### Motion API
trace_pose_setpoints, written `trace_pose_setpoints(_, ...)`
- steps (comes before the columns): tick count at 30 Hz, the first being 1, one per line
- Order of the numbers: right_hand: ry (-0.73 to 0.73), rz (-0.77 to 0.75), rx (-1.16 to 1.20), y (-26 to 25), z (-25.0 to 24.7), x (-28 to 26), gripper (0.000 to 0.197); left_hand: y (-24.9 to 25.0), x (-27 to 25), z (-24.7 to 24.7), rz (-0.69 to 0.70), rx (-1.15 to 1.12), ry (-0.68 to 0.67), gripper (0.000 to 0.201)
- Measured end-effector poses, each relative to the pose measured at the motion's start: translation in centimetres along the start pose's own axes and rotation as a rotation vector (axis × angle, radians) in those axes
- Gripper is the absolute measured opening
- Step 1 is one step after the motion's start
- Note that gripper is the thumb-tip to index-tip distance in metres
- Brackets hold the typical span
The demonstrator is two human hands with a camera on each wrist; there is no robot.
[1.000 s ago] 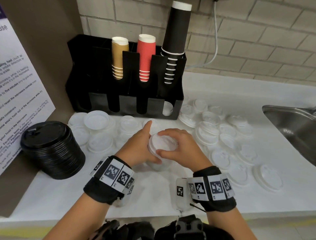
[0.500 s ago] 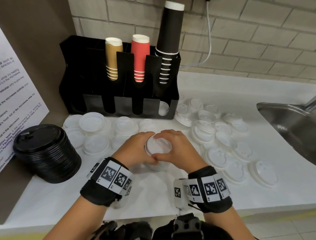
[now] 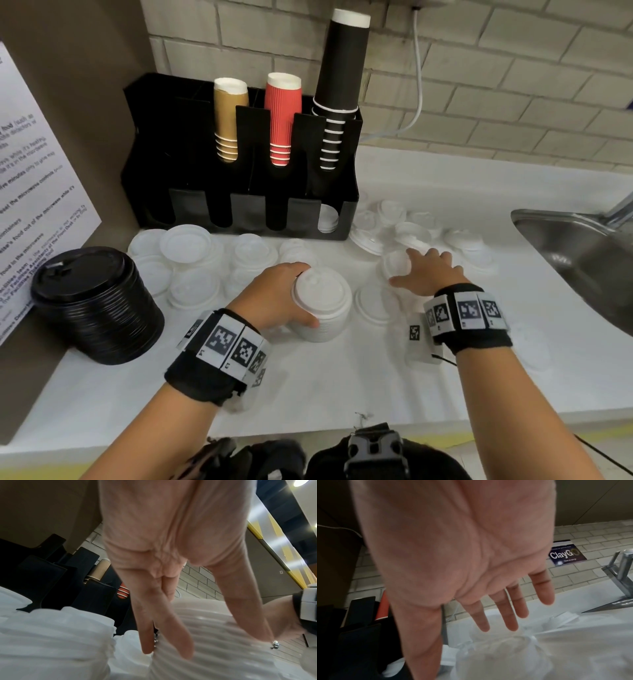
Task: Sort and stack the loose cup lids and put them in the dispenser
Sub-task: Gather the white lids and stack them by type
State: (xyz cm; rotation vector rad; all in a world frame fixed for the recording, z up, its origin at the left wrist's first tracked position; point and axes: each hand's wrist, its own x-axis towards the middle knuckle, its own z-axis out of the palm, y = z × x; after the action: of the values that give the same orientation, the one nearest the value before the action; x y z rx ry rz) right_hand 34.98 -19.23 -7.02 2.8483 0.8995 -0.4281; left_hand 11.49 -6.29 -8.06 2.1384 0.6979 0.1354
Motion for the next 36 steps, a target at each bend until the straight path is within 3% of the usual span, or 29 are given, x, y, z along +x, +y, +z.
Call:
trace_pose_setpoints(10,-0.07,-0.15,0.0,-1.0,-1.8,0.3,0.068,-0.3,0.0,0.1,-0.012,-0.01,0.005,0.071)
trace_pose_setpoints(14,-0.148,-0.372,0.331,-1.2,-3.3,-2.1,0.055,-0.3,0.1,0.2,-0.029,-0.02,0.008,0.08)
trace_pose_setpoints(18,-0.052,-0.635,0.747,-2.7,-2.1,-5.2,0.04,-0.3,0.1,0.3,-0.022,0.019,0.024,0.077)
trace_pose_setpoints(22,0.0,-0.702,0.92,-3.9,0.8,-6.8,0.044,-0.3,0.2,0.3,-0.019,0.064,0.04,0.084)
trace_pose_setpoints(29,0.095,-0.739,0.905,-5.0,3.1,-7.1,0.047,-0.6,0.2,0.7,-0.043,0.02,0.075,0.113)
trace_pose_setpoints(36,0.122,-0.746,0.75,-5.9,3.4,-6.8,0.051,-0.3,0.1,0.9,-0.043,-0.014,0.087,0.115)
